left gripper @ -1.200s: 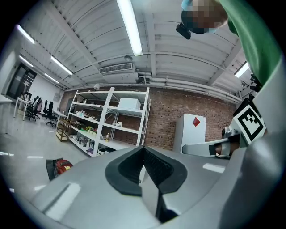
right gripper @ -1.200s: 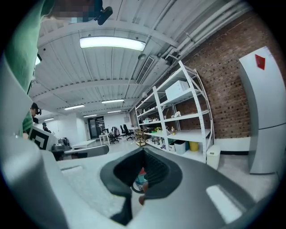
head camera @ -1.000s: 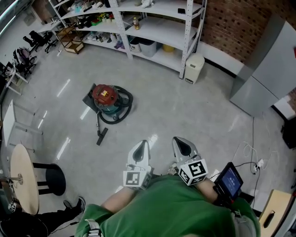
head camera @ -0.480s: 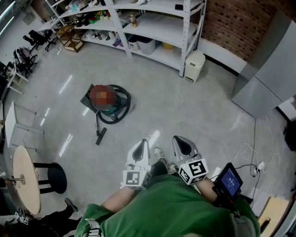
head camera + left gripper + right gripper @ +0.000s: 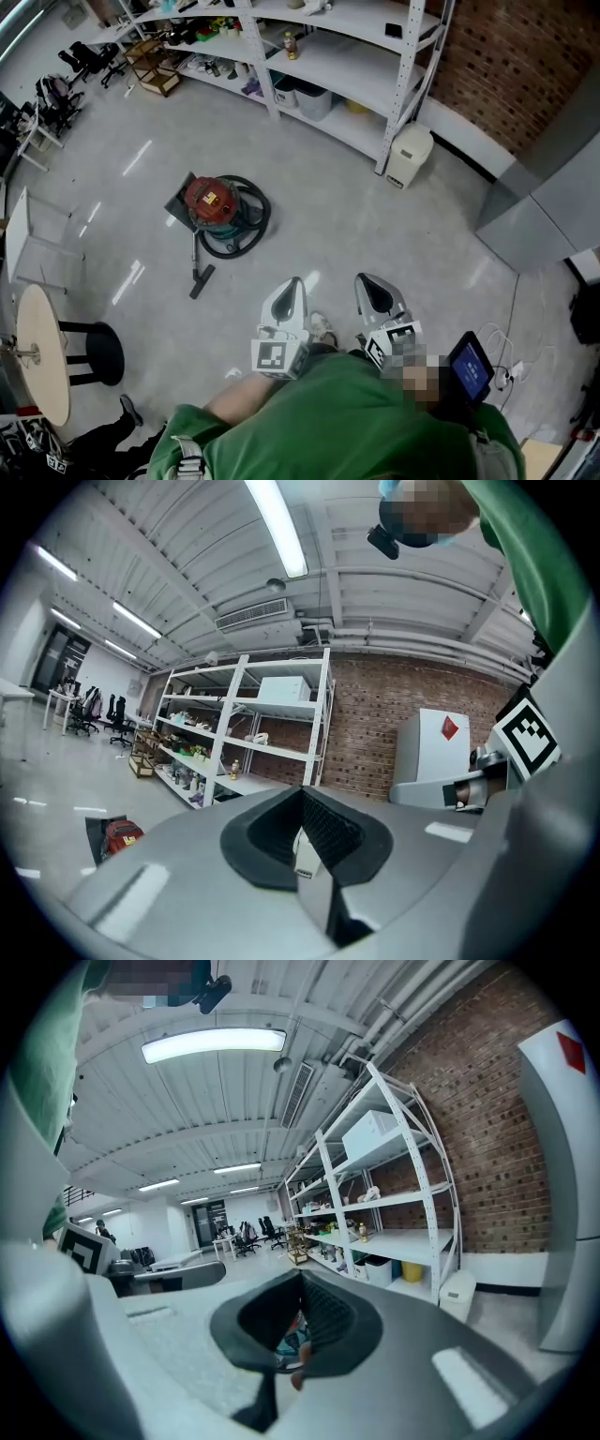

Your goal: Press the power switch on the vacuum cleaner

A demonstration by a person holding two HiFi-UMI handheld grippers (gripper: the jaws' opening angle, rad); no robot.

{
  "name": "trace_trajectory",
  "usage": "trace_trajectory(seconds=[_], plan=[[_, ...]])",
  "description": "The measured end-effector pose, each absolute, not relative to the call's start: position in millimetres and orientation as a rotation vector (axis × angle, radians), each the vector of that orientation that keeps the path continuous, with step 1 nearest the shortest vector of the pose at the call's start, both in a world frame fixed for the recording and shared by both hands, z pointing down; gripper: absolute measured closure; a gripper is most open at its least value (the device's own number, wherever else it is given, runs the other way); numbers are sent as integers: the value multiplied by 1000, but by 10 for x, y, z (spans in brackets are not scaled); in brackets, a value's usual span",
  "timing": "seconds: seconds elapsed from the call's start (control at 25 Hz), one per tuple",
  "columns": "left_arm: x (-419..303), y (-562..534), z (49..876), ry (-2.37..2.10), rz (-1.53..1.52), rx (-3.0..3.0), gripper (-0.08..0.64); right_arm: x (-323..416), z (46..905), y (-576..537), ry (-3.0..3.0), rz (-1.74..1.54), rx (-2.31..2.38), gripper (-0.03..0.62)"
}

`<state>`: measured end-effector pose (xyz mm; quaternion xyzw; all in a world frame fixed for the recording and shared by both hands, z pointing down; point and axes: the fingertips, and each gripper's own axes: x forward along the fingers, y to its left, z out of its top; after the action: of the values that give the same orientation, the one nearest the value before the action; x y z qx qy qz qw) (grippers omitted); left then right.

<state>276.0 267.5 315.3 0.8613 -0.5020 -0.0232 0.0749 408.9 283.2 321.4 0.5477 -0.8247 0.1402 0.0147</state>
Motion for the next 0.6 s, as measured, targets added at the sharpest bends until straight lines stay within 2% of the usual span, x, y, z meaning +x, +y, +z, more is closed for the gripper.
trace_trajectory(seconds=[0.6], plan=[[1961,1864,3184,-1857,-138,2342,552,3284,3226,1632,-2745,384,1325,592]])
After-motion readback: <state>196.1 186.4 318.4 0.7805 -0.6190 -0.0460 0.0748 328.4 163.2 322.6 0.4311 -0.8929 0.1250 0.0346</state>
